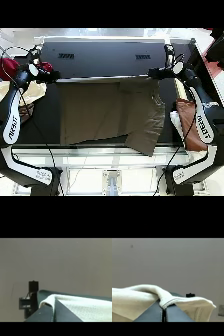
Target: Fold the shirts.
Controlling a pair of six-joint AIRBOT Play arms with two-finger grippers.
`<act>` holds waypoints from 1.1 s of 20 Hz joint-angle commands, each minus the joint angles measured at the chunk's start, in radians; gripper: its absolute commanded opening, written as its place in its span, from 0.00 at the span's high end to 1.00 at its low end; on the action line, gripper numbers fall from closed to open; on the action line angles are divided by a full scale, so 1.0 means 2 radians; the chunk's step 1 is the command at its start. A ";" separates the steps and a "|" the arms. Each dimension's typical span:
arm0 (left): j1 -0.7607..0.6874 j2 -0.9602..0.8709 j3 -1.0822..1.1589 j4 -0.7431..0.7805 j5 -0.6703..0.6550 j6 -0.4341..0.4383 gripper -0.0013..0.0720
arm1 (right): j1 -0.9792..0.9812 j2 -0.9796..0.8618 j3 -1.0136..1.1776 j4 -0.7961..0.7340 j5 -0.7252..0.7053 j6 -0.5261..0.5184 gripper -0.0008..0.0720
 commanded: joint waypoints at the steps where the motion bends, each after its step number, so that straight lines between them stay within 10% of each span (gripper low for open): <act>1: -0.015 0.012 0.004 0.008 -0.077 0.025 0.97 | 0.000 0.000 0.017 -0.037 0.036 0.002 0.98; 10: -0.043 0.089 -0.109 0.010 -0.099 0.019 0.97 | -0.019 0.060 -0.052 -0.123 0.183 0.022 0.98; 22: -0.046 0.092 -0.189 0.009 -0.099 0.019 0.96 | -0.018 0.079 -0.224 -0.122 0.117 0.038 0.97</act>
